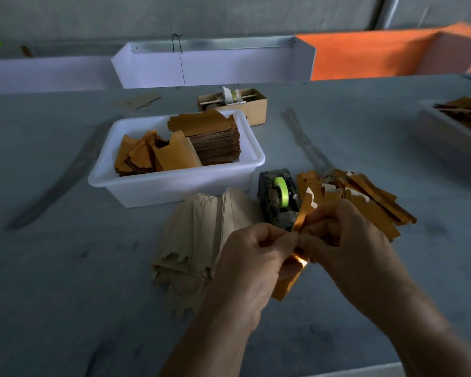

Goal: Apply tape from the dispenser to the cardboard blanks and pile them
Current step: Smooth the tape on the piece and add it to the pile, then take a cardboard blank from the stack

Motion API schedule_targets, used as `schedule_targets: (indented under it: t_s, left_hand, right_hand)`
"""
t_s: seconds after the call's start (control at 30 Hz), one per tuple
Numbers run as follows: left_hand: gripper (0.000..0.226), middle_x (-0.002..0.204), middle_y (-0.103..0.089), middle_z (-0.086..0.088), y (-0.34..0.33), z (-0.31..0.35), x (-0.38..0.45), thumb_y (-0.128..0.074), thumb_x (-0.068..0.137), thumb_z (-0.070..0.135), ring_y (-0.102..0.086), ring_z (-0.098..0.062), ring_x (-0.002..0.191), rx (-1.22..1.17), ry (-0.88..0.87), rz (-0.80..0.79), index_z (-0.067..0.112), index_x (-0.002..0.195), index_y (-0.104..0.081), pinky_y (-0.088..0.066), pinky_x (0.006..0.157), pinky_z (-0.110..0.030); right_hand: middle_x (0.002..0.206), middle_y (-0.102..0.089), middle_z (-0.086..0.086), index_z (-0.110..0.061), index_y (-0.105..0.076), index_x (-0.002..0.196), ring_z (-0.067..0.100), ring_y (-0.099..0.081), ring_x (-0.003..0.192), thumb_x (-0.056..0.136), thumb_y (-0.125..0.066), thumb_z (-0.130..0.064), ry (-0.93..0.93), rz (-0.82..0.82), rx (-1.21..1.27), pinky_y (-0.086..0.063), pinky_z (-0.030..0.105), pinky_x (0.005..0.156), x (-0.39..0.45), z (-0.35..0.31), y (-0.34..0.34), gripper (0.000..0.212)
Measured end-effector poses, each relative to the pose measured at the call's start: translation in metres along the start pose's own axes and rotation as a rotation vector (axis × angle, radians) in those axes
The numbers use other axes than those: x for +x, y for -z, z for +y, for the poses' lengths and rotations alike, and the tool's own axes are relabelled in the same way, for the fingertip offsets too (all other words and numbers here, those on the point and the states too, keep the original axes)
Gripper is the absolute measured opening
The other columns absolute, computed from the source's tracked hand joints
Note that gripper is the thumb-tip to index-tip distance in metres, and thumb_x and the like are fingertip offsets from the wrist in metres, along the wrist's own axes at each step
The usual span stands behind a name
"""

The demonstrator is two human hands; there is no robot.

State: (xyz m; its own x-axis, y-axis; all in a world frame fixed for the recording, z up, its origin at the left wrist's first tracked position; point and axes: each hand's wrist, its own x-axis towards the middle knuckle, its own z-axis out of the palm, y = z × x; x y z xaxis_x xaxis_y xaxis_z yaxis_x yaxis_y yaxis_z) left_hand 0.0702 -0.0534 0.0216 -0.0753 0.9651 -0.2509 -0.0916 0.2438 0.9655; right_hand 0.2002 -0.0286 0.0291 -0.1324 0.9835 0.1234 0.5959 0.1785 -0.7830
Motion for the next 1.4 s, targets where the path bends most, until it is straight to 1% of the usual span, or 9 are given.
schedule_targets:
  t_s: [0.2, 0.4, 0.63, 0.8, 1.1, 1.2, 1.27, 1.33, 1.4]
  left_hand:
    - [0.023, 0.066, -0.072, 0.001, -0.007, -0.006, -0.001, -0.060, 0.091, 0.011, -0.071, -0.012, 0.064, 0.082, -0.092, 0.123, 0.016, 0.070, -0.069, -0.056, 0.059, -0.020]
    - [0.022, 0.067, -0.071, 0.002, -0.015, -0.018, -0.003, -0.064, 0.088, 0.016, -0.070, -0.013, 0.067, 0.240, -0.205, 0.231, 0.022, 0.067, -0.068, -0.059, 0.068, -0.040]
    - [0.015, 0.071, -0.073, -0.001, -0.006, -0.023, 0.001, -0.066, 0.087, 0.013, -0.072, -0.013, 0.068, -0.004, -0.007, 0.204, 0.018, 0.074, -0.068, -0.051, 0.056, -0.016]
    - [0.003, 0.076, -0.073, -0.003, -0.006, -0.019, -0.003, -0.069, 0.085, 0.015, -0.072, -0.014, 0.072, -0.074, 0.022, 0.200, 0.014, 0.082, -0.067, -0.051, 0.056, -0.015]
    - [0.015, 0.079, -0.074, -0.006, 0.003, -0.017, -0.001, -0.059, 0.091, 0.020, -0.073, -0.017, 0.074, -0.171, 0.158, -0.005, 0.010, 0.082, -0.067, -0.058, 0.062, -0.026]
    - [0.013, 0.079, -0.072, 0.001, 0.009, -0.024, 0.009, -0.052, 0.095, 0.028, -0.070, -0.010, 0.073, 0.173, 0.013, 0.152, 0.019, 0.092, -0.061, -0.056, 0.059, -0.027]
    - [0.018, 0.093, -0.066, 0.002, 0.016, -0.030, 0.021, -0.048, 0.096, 0.035, -0.064, -0.015, 0.086, 0.808, -0.161, 0.398, 0.020, 0.100, -0.057, -0.053, 0.070, -0.034]
    - [0.029, 0.109, -0.054, 0.000, 0.020, -0.032, 0.031, -0.047, 0.094, 0.043, -0.053, -0.016, 0.096, 1.261, -0.197, 0.573, 0.018, 0.109, -0.052, -0.040, 0.071, -0.025]
    - [0.035, 0.114, -0.047, -0.004, 0.018, -0.035, 0.040, -0.051, 0.093, 0.044, -0.048, -0.018, 0.102, 1.391, -0.127, 0.611, 0.015, 0.114, -0.048, -0.037, 0.075, -0.027]
  right_hand:
    - [0.080, -0.064, -0.009, -0.024, -0.049, 0.095, 0.002, -0.062, 0.073, 0.079, -0.071, -0.026, -0.012, 0.040, -0.119, -0.046, 0.013, 0.054, -0.002, -0.002, -0.005, 0.027]
    - [0.082, -0.064, -0.006, -0.023, -0.047, 0.099, 0.010, -0.063, 0.072, 0.083, -0.067, -0.029, -0.055, 0.083, -0.225, -0.053, 0.023, 0.060, -0.005, -0.003, -0.005, 0.026]
    - [0.070, -0.052, -0.011, -0.026, -0.039, 0.095, 0.007, -0.054, 0.062, 0.066, -0.064, -0.062, -0.105, 0.105, -0.397, -0.046, 0.025, 0.054, -0.008, -0.003, -0.004, 0.052]
    - [0.086, -0.064, -0.010, -0.025, -0.056, 0.096, 0.008, -0.063, 0.080, 0.048, -0.052, -0.066, -0.189, -0.037, 0.080, -0.053, 0.024, 0.069, -0.009, 0.009, -0.008, 0.063]
    - [0.084, -0.072, 0.003, -0.017, -0.066, 0.095, 0.020, -0.068, 0.087, 0.063, -0.063, -0.031, -0.330, -0.135, 0.543, -0.050, 0.038, 0.086, -0.009, 0.024, -0.014, 0.035]
    - [0.092, -0.069, -0.002, -0.030, -0.061, 0.097, 0.014, -0.064, 0.089, 0.076, -0.063, -0.028, -0.317, -0.119, 0.462, -0.049, 0.031, 0.080, -0.002, 0.026, -0.011, 0.021]
    - [0.085, -0.066, -0.004, -0.034, -0.057, 0.087, 0.010, -0.064, 0.075, 0.085, -0.061, -0.023, -0.280, 0.003, 0.320, -0.047, 0.023, 0.064, 0.012, 0.029, -0.005, 0.012]
    - [0.074, -0.064, 0.004, -0.026, -0.059, 0.078, 0.020, -0.063, 0.066, 0.088, -0.061, -0.020, -0.224, 0.157, 0.144, -0.049, 0.028, 0.056, 0.029, 0.037, 0.003, 0.011]
    - [0.068, -0.060, 0.008, -0.013, -0.062, 0.082, 0.026, -0.060, 0.062, 0.089, -0.059, -0.020, -0.186, 0.227, -0.070, -0.049, 0.032, 0.057, 0.047, 0.047, 0.004, 0.010]
